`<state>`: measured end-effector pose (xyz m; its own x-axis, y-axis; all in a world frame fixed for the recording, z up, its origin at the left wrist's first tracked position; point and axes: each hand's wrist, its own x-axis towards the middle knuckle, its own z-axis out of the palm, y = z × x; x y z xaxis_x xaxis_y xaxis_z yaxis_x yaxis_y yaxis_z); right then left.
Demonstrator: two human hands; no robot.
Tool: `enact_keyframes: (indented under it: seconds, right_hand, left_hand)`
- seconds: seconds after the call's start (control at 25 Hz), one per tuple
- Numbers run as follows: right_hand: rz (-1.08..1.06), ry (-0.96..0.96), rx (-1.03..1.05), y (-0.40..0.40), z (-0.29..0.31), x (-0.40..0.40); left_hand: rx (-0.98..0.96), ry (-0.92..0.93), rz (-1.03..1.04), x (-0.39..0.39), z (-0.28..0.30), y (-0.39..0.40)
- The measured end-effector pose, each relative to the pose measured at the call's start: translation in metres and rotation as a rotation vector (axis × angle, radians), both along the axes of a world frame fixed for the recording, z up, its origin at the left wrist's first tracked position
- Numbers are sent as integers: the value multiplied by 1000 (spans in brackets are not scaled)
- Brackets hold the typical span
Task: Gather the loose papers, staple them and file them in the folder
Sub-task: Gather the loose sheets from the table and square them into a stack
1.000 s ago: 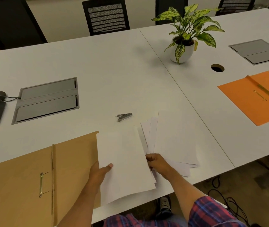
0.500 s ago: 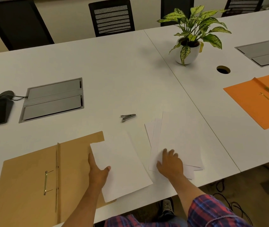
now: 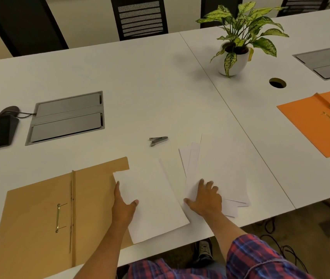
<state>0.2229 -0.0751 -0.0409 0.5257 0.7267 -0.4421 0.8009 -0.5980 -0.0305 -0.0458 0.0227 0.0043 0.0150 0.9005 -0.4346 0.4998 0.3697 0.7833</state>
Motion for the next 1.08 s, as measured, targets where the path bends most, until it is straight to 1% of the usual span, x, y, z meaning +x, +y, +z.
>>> enact_keyframes:
  seconds: [0.16, 0.32, 0.36, 0.4, 0.48, 0.64, 0.8, 0.88, 0.96, 1.08]
  right_hand:
    - [30, -36, 4, -4, 2, -8]
    - [52, -57, -57, -3, 4, -7]
    - [40, -58, -38, -2, 3, -5]
    - [17, -56, 18, -1, 3, -2]
    - [-53, -47, 197, -2, 7, 5]
    - [-192, -26, 429, 1, 24, 8]
    - [-171, -1, 707, 18, 46, -15]
    - [-130, -2, 814, 22, 51, -25]
    - [-86, 0, 854, 23, 51, -32]
    - [-25, -20, 798, 21, 47, -38]
  left_hand:
    - [-15, -2, 22, 1, 3, 0]
    - [-18, -5, 22, 1, 6, 0]
    - [-13, -6, 12, 1, 6, 0]
    - [-7, -10, -1, 2, 8, 0]
    - [6, -20, -29, 3, 10, 1]
    - [23, -21, -81, 6, 13, 5]
    - [5, -35, -100, 12, 16, 7]
    - [4, -32, -104, 14, 17, 9]
    - [4, -35, -108, 16, 19, 11]
    - [7, -35, -113, 17, 21, 14]
